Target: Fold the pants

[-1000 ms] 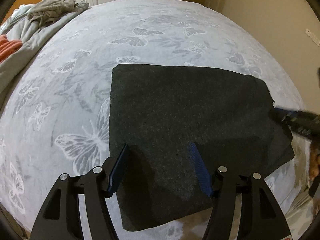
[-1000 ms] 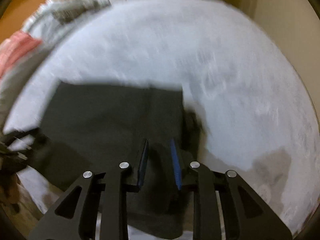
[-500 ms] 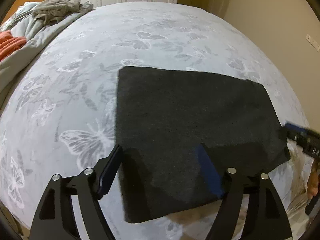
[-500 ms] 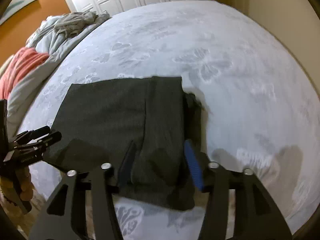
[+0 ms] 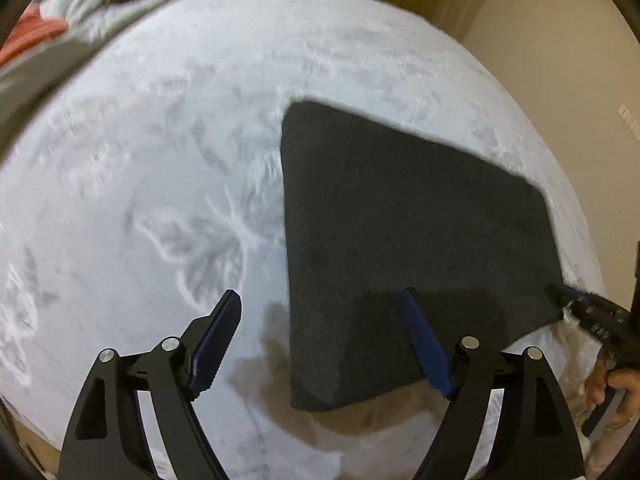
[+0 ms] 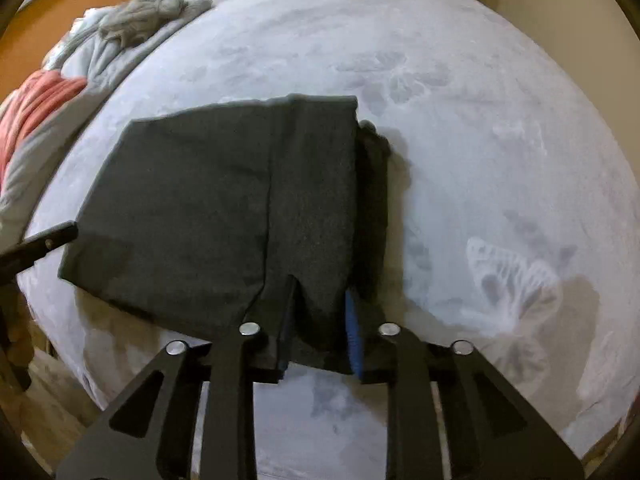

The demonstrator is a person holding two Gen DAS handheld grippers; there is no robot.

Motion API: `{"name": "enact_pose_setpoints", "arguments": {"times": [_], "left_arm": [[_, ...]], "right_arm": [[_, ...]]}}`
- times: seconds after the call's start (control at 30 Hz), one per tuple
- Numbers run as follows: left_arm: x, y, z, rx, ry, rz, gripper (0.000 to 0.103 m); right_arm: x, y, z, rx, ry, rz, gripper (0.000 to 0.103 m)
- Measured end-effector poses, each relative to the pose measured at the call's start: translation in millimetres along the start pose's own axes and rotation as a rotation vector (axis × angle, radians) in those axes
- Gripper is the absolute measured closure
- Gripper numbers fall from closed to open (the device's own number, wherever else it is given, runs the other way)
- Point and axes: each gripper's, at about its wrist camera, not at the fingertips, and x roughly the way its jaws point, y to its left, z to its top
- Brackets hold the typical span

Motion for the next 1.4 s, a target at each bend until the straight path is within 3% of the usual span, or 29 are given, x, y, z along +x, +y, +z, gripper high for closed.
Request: {"name": "enact_pose_setpoints", "arguments": {"times": [0.03, 0.07, 0.13, 0.2, 0.3, 0.33, 0.43, 0.5, 0.53, 0.57, 0.6, 0.63, 0.67, 0.7, 0.83, 0.9, 0.97, 1.03, 1.1, 1.2, 1.27, 1.4], "left_arm": [[6.0, 3.7, -1.2, -0.030, 0.034, -0.034, 0.024], [9.2, 6.6, -1.8, -0.056, 0.048, -0.060, 0.024], [14.6, 13.0, -2.1, -0.119, 0.069, -0.112, 0.024], [18.9, 16.6, -1.8, -0.165, 0.081, -0.151, 0.023], [21.5, 18.8, -1.1, -0.225, 0.070, -0.176, 0.020], [21.9, 17.6, -0.3, -0.234, 0.073, -0.189, 0.020], [27.6, 13.0, 2.0, -0.252, 0.101, -0.237, 0.020], [31.2, 9.2, 5.7, -0.242, 0.096, -0.230, 0.020], [33.7, 5.5, 8.0, -0.222, 0.094, -0.221, 0.021], [34.9, -1.6, 10.8, -0.189, 0.084, -0.199, 0.026], [34.6, -7.6, 12.5, -0.158, 0.077, -0.163, 0.054], [33.3, -14.0, 13.8, -0.116, 0.073, -0.118, 0.067], [24.7, -21.2, 14.3, -0.081, 0.046, -0.089, 0.078], [15.7, -25.8, 14.6, -0.052, 0.033, -0.082, 0.084], [-12.8, -36.3, 3.9, -0.002, 0.027, -0.085, 0.085], [-9.9, -30.7, -8.7, -0.023, 0.069, -0.077, 0.082], [2.0, -28.3, -22.0, -0.010, 0.084, -0.006, 0.065], [6.6, -23.7, -26.0, -0.027, 0.063, 0.049, 0.031], [10.1, -13.7, -24.1, -0.091, 0.046, 0.075, 0.012], [15.4, -4.5, -21.0, -0.159, 0.047, 0.052, 0.011], [17.3, -9.5, -18.4, -0.139, 0.041, 0.076, 0.011], [25.4, -28.9, -11.8, -0.098, 0.023, 0.106, 0.013]], "right_arm": [[-11.0, 1.9, 5.7, -0.002, -0.023, 0.013, 0.065], [-19.5, 0.5, 8.4, 0.006, -0.064, 0.015, 0.049], [-30.0, -8.1, 11.3, 0.063, -0.137, -0.013, 0.035], [-19.5, -23.1, 12.7, 0.146, -0.087, 0.011, 0.035], [12.6, -36.2, 4.5, 0.307, 0.076, 0.159, 0.035], [23.3, -34.8, 2.0, 0.339, 0.116, 0.206, 0.031], [22.8, -21.6, 7.1, 0.280, 0.099, 0.201, 0.017], [26.0, -15.3, 10.5, 0.277, 0.081, 0.187, 0.017], [26.1, -13.4, 9.7, 0.269, 0.076, 0.180, 0.020], [29.1, -10.1, 14.0, 0.249, 0.062, 0.160, 0.039], [29.0, -6.8, 14.9, 0.240, 0.045, 0.136, 0.047], [29.4, -5.8, 18.9, 0.233, 0.037, 0.153, 0.070], [24.9, -7.2, 19.8, 0.250, 0.020, 0.187, 0.076], [18.0, -8.9, 17.2, 0.247, 0.009, 0.199, 0.076], [-18.5, -3.6, 10.2, 0.182, -0.043, 0.265, 0.077], [-21.5, -3.0, -0.6, 0.144, -0.023, 0.254, 0.074], [-3.3, -7.9, -15.1, 0.159, 0.040, 0.195, 0.061], [13.2, -12.1, -18.7, 0.219, 0.066, 0.176, 0.049], [18.2, -9.3, -9.5, 0.217, 0.093, 0.197, 0.038], [25.2, -4.0, -4.3, 0.226, 0.087, 0.192, 0.028], [27.4, 3.5, -3.3, 0.215, 0.076, 0.187, 0.016], [28.8, 17.4, -9.9, 0.164, 0.065, 0.156, 0.011]]}}
